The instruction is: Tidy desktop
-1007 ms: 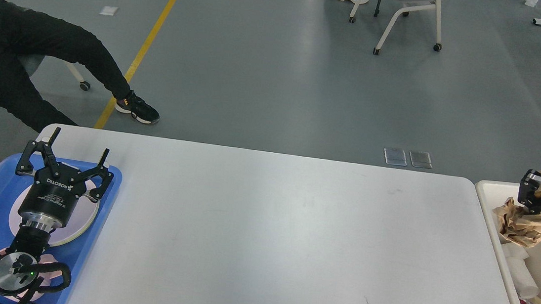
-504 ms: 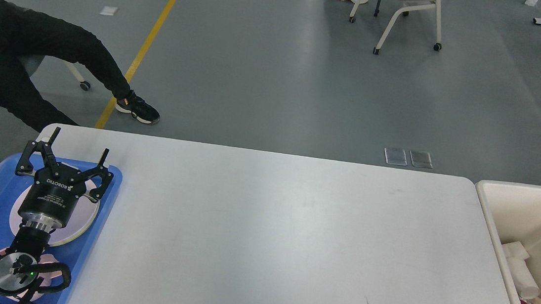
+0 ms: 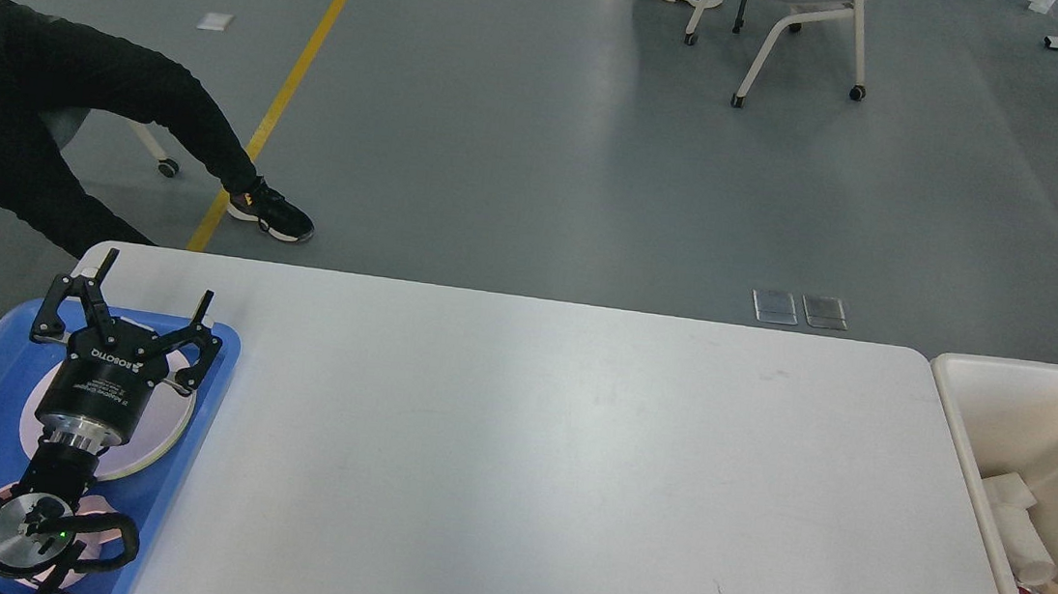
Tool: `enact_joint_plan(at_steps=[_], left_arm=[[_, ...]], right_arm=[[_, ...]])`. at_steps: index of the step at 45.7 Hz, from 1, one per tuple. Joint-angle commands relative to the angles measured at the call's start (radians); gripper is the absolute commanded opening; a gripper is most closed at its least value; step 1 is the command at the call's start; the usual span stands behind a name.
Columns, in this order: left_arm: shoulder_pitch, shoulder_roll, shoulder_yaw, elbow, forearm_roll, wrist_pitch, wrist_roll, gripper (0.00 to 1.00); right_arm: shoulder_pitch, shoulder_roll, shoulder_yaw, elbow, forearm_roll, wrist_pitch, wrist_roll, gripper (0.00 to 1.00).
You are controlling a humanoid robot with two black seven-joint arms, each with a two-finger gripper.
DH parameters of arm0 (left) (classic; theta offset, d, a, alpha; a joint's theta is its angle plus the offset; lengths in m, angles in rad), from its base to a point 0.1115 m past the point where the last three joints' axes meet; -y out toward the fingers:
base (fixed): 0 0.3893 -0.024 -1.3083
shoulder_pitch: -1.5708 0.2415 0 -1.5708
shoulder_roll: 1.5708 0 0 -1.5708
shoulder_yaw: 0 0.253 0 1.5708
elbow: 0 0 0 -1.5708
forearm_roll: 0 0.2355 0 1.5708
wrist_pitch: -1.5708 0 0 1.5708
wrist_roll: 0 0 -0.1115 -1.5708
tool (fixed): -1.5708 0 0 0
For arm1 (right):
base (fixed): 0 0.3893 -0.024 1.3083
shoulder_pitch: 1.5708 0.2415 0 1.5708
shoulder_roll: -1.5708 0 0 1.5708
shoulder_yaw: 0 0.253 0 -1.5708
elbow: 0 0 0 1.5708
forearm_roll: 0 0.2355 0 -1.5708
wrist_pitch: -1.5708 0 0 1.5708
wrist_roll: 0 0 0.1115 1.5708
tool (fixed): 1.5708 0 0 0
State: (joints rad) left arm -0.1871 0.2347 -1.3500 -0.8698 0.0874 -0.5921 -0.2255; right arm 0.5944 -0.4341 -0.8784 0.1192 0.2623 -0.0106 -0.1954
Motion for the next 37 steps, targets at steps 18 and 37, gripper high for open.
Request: enact_joint_plan(at_steps=[18, 37], left_arm=[[0.000, 0.000, 0.000, 0.000, 0.000, 0.000, 0.000, 0.96], [0.000, 0.000, 0.000, 0.000, 0.000, 0.000, 0.000, 0.96]], right_arm=[[-0.036, 0.049, 0.012, -0.035, 0.000, -0.051, 0.001, 0.64], [-0.034, 0.061, 0.013, -0.027, 0.002, -0.109, 0.005, 1.00]])
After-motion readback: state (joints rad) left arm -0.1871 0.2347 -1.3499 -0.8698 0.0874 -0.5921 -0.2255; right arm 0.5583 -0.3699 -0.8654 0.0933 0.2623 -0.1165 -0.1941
